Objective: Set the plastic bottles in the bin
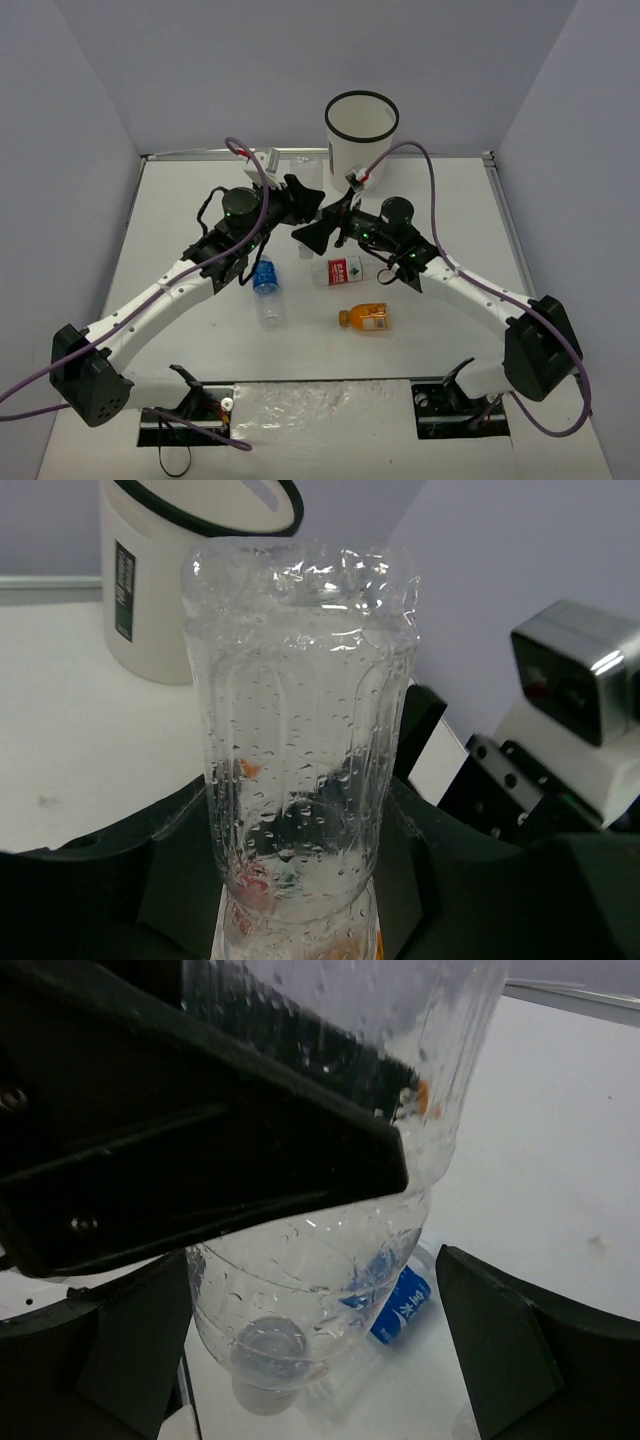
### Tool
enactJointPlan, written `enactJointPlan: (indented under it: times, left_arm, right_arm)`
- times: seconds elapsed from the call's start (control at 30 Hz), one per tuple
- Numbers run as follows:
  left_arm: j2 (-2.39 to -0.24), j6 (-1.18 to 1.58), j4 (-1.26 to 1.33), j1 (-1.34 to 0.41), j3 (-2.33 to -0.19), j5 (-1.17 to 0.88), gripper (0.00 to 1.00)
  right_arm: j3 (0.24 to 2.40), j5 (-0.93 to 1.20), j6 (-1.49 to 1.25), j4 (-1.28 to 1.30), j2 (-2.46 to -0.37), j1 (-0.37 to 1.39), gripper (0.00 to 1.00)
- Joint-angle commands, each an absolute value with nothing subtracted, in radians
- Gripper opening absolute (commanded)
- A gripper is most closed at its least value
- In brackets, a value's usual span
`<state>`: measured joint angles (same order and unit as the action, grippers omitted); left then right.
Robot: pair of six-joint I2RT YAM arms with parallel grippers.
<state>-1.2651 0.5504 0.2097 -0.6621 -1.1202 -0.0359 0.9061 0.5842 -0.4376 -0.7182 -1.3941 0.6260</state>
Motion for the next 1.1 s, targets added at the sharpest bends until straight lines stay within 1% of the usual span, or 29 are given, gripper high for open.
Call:
enactJointPlan:
  times: [0.0,0.03,0.1,0.13,0.17,0.2,0.23,0.27,0.33,0.4,0.5,0.53,0.6,0.7,0.8,0.93,1.07]
  left_arm:
    - [-1.217,0.572,0.343,-0.671,-1.129,0.051,0.00]
    - [-1.211,0.575,0.345,-0.674,-1.124,0.055,0.00]
    - [-1.200,0.570,0.334,-0.676,-1.117,0.068,0.00]
    - [-1.195,0.564,0.328,-0.676,-1.116,0.075,0.02]
    - [-1.189,0.559,0.321,-0.676,-1.115,0.083,0.08]
    - [-1.182,0.554,0.315,-0.676,-1.114,0.090,0.17]
    - [-1.176,0.547,0.310,-0.676,-1.112,0.099,0.26]
    - [-1.172,0.541,0.304,-0.676,-1.112,0.108,0.44]
    - [-1.164,0.531,0.289,-0.676,-1.115,0.122,0.96]
    - [-1.163,0.519,0.236,-0.676,-1.132,0.139,0.97]
    - [-1.163,0.454,0.118,-0.673,-1.186,0.205,0.97]
    - [-1.164,0.429,0.084,-0.673,-1.204,0.221,0.97]
    - [-1.164,0.418,-0.059,-0.671,-1.250,0.327,0.97]
    - [-1.149,0.427,-0.127,-0.658,-1.245,0.413,0.97]
    - [-1.114,0.457,-0.147,-0.610,-1.199,0.410,0.97]
    - [-1.089,0.501,-0.180,-0.545,-1.139,0.373,0.97]
    - [-1.097,0.524,-0.214,-0.492,-1.099,0.355,0.97]
  right_arm:
    - [1.015,0.525,-0.450,-0.850,-1.453,0.669,0.97]
    - [1.023,0.496,-0.452,-0.843,-1.468,0.673,0.95]
    - [1.023,0.444,-0.461,-0.850,-1.475,0.678,0.64]
    - [1.015,0.422,-0.461,-0.861,-1.472,0.678,0.51]
    - [1.006,0.401,-0.457,-0.871,-1.467,0.678,0.41]
    - [0.996,0.382,-0.451,-0.880,-1.459,0.678,0.33]
    - [0.991,0.361,-0.442,-0.877,-1.453,0.679,0.27]
    - [0.988,0.343,-0.433,-0.871,-1.447,0.679,0.23]
    - [0.989,0.311,-0.416,-0.850,-1.436,0.678,0.15]
    - [1.009,0.239,-0.398,-0.797,-1.433,0.678,0.12]
    - [1.085,0.164,-0.367,-0.666,-1.442,0.631,0.11]
    - [1.104,0.160,-0.371,-0.639,-1.448,0.605,0.11]
    - [1.162,0.174,-0.385,-0.584,-1.481,0.500,0.11]
    - [1.304,0.093,-0.329,-0.480,-1.549,0.440,0.12]
    - [1.496,0.057,-0.219,-0.424,-1.665,0.401,0.13]
    - [1.721,0.081,-0.175,-0.374,-1.831,0.339,0.17]
    - [1.928,0.095,-0.141,-0.350,-2.018,0.320,0.22]
